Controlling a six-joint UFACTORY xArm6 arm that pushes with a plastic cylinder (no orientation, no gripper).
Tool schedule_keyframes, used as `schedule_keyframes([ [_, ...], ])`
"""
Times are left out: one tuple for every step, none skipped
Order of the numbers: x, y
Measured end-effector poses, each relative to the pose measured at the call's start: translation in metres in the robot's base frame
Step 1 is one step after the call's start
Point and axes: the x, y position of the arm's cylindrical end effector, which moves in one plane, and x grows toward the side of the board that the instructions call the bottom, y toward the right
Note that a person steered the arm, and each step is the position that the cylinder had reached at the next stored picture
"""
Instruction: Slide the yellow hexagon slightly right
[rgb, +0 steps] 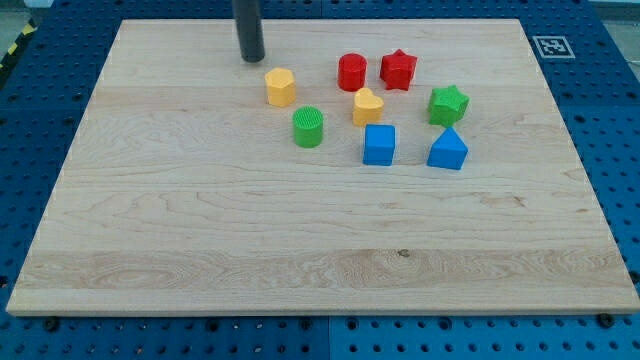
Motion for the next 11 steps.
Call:
schedule_keyframes([
  [0.030, -0.022],
  [0.043, -0.018],
  [0.043, 0.002],
  [0.047, 0.006],
  [0.057, 0.006],
  [0.063, 0.006],
  [0.064, 0.006],
  [0.066, 0.006],
  [0.066, 0.008],
  [0.066, 0.022],
  [0.066, 0.036],
])
